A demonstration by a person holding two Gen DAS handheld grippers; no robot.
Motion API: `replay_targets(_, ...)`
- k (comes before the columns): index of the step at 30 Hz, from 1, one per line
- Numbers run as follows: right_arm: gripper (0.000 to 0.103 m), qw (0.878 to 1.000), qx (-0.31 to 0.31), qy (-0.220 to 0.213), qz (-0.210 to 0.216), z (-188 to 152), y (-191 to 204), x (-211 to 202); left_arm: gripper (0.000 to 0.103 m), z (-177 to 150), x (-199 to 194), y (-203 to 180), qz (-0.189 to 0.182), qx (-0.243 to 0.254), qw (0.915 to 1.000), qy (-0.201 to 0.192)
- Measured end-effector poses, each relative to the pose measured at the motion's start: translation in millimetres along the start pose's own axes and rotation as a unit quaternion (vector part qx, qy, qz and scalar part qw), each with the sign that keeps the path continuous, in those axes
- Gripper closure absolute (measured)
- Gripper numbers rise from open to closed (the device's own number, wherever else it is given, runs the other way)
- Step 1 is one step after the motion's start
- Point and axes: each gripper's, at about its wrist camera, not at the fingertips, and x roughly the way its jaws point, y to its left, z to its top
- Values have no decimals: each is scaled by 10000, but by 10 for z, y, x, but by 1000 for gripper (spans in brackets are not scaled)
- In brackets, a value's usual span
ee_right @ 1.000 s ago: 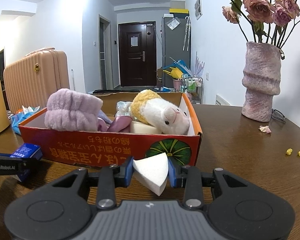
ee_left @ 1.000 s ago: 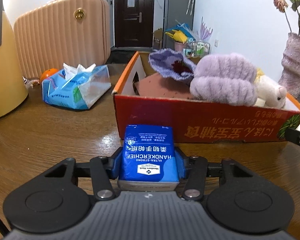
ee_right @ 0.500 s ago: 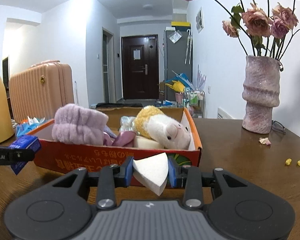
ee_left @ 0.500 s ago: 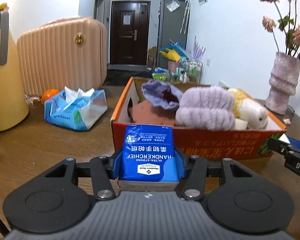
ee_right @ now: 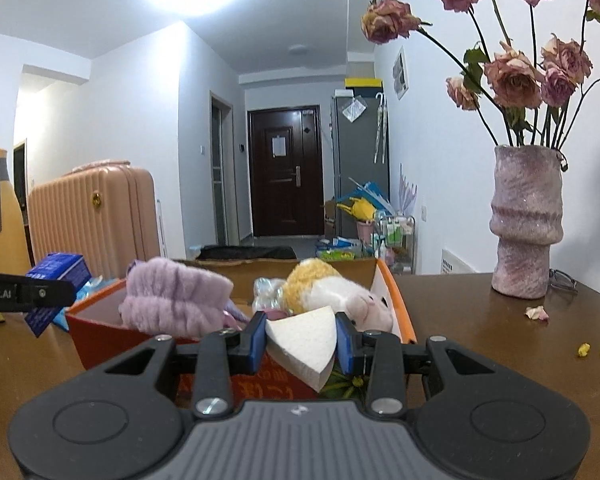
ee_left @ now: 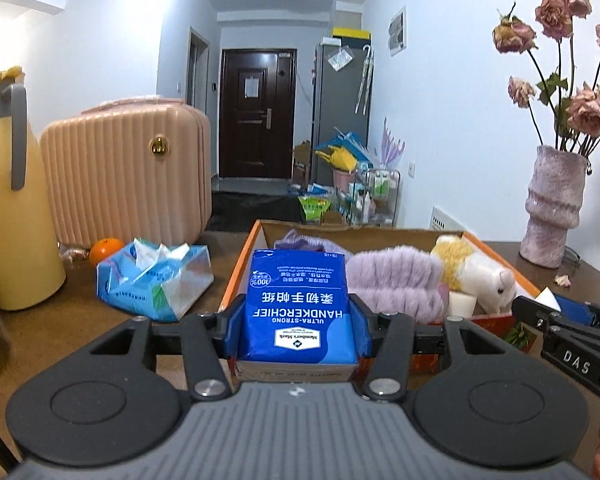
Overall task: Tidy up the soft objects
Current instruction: 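Carry the sponge and tissue pack over the cardboard box with both grippers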
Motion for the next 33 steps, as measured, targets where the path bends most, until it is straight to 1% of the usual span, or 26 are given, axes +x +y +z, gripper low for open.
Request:
replay_targets(11, 68, 9997, 22, -261, 15, 106, 115, 176, 51, 189, 119, -52, 60, -169, 9994, -297)
replay_targets(17, 68, 9994, 101, -316, 5, 158, 133, 327, 51, 279, 241, -84, 105, -222, 9989, -395)
replay_targets(33, 68, 9992, 106, -394, 21, 269, 195, 770, 50, 456, 767, -261, 144, -221, 9982, -542)
